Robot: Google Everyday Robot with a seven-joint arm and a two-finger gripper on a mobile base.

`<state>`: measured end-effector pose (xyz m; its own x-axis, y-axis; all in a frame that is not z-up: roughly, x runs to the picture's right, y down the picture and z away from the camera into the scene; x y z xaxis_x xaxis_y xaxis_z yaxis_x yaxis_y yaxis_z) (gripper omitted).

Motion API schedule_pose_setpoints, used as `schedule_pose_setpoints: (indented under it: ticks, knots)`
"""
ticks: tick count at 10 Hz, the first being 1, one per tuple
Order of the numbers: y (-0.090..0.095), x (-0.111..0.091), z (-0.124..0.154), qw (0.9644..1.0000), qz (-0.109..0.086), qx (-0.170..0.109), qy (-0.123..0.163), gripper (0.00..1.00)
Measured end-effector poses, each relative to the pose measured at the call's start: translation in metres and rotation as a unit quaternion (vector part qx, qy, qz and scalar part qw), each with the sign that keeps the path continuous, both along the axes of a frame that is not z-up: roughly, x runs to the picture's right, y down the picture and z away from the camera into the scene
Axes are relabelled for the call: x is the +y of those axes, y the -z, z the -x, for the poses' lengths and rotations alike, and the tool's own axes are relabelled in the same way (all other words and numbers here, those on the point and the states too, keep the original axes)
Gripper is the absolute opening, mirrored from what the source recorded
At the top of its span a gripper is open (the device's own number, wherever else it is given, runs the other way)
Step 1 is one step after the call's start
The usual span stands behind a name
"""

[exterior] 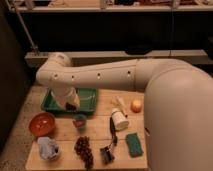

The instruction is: Wipe purple bowl with eraser

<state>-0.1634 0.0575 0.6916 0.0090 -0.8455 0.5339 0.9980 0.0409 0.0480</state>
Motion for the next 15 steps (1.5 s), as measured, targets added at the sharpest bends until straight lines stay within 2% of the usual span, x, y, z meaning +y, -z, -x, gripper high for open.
schedule_pose_setpoints:
  ticks: [1, 3, 6, 7, 10, 12, 14, 15]
  knots:
    - [-0.001, -0.005, -0.031, 0.9997, 0.008, 0.021, -0.014, 0.00]
    - [-0.010, 0.002, -0.078, 0.9976, 0.022, 0.057, -0.033, 0.00]
    - [-0.019, 0.022, -0.149, 0.9896, 0.044, 0.119, -0.067, 0.00]
    - [-0.019, 0.029, -0.175, 0.9857, 0.051, 0.139, -0.081, 0.00]
    - [-0.014, 0.051, -0.256, 0.9698, 0.070, 0.191, -0.134, 0.00]
    - [-0.007, 0.066, -0.307, 0.9556, 0.081, 0.225, -0.171, 0.00]
    - [0.000, 0.080, -0.346, 0.9431, 0.089, 0.250, -0.201, 0.00]
    - [-0.001, 0.080, -0.345, 0.9432, 0.088, 0.248, -0.202, 0.00]
